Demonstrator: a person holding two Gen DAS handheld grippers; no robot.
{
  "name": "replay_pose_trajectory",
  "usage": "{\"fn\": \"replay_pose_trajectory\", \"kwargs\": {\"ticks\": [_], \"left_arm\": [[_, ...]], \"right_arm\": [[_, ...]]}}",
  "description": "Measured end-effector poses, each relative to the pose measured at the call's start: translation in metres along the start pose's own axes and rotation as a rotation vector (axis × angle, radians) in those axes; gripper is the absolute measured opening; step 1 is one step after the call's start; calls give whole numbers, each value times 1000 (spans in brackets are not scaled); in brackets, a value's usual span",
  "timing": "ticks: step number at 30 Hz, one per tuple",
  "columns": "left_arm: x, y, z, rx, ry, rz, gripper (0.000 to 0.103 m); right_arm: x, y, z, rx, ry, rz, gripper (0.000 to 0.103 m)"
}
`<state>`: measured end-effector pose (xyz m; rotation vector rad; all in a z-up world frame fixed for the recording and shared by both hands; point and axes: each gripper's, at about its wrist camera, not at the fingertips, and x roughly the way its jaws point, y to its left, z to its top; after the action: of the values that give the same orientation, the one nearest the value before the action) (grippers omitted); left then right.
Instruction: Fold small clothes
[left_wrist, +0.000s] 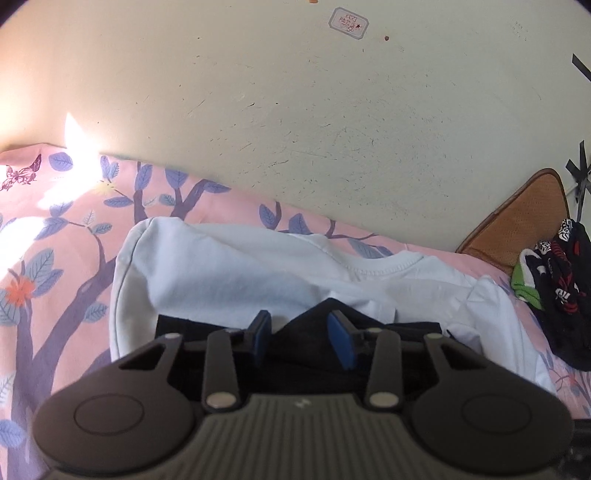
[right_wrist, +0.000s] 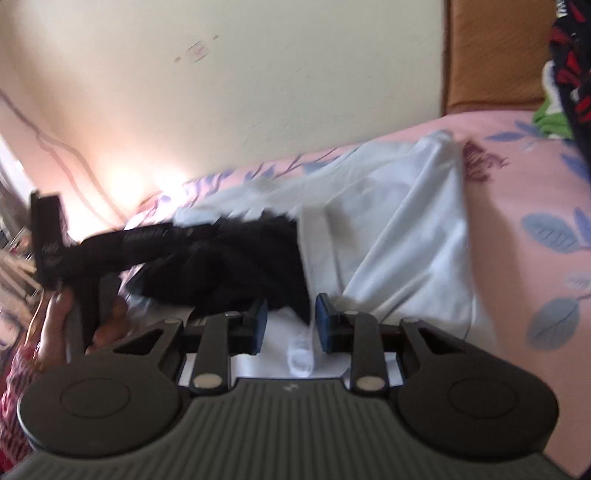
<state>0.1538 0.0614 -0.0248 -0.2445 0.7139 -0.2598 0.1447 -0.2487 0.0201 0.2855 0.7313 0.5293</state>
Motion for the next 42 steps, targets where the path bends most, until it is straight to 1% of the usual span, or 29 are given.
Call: {"fn": "replay_pose_trajectory", "kwargs": {"ticks": [2,5,8,9,10,11,12,13,14,15,17,19,21,23,26,29,30,33,36,37,38,39,40,41,42], "left_arm": [[-1,-1,-1,6,-3,4,36],[-3,1,-1,-12,-10,-8,36],[-13,6,3,-58,-51,-56,37],[-18,9,5,-72,-75,-72,37],[-21,11,6,-77,-93,-77,37],[-24,12,8,-78,-107,-65,37],[-24,14,10,-77,-110,-41,37],[-23,18,11,-86,-115,-23,36],[-24,24,14,-108,-114,-17,36],[-27,31,18,-142,-119,-25,35],[-43,47,27,-216,-166,-54,35],[-67,56,34,-245,-230,-59,35],[-96,61,40,-228,-284,-30,37],[-119,61,38,-187,-300,2,38],[-145,64,24,-125,-272,77,38],[-162,69,-4,-85,-225,103,39],[-164,70,-13,-75,-205,110,41],[-156,66,-35,-48,-129,126,42],[-138,56,-50,-15,-58,114,42],[-129,51,-54,2,-40,131,39],[-122,46,-58,26,-26,166,29],[-112,44,-61,45,-3,219,1],[-104,46,-63,37,14,246,3],[-107,49,-68,12,-21,248,3],[-108,53,-68,-8,-27,242,3]], "right_arm": [[-6,12,-5,-52,36,65,33],[-28,24,-4,-111,-47,21,35],[-47,16,2,-66,-128,26,35],[-47,13,1,-61,-128,1,37],[-40,8,0,-64,-99,-54,37],[-30,0,-4,-62,-49,-111,36],[-27,-10,-9,-45,-63,-113,34],[-34,-16,-10,7,-62,-101,34],[-42,-20,-8,60,-51,-84,35],[-54,-22,-8,87,-82,-64,36],[-78,-18,-12,66,-153,-58,36],[-100,-13,-19,38,-190,-84,37],[-118,-12,-28,19,-200,-110,37],[-129,-15,-36,0,-204,-155,37],[-134,-22,-46,8,-215,-197,37],[-127,-27,-51,7,-213,-221,38],[-122,-29,-51,0,-206,-225,38],[-102,-34,-46,-23,-172,-240,38],[-84,-33,-35,-51,-148,-253,38],[-78,-30,-31,-64,-139,-252,38],[-71,-27,-29,-95,-128,-264,33],[-66,-25,-27,-126,-121,-295,10],[-63,-30,-25,-125,-126,-343,10],[-68,-43,-24,-48,-146,-338,9],[-74,-58,-24,56,-163,-321,9]]}}
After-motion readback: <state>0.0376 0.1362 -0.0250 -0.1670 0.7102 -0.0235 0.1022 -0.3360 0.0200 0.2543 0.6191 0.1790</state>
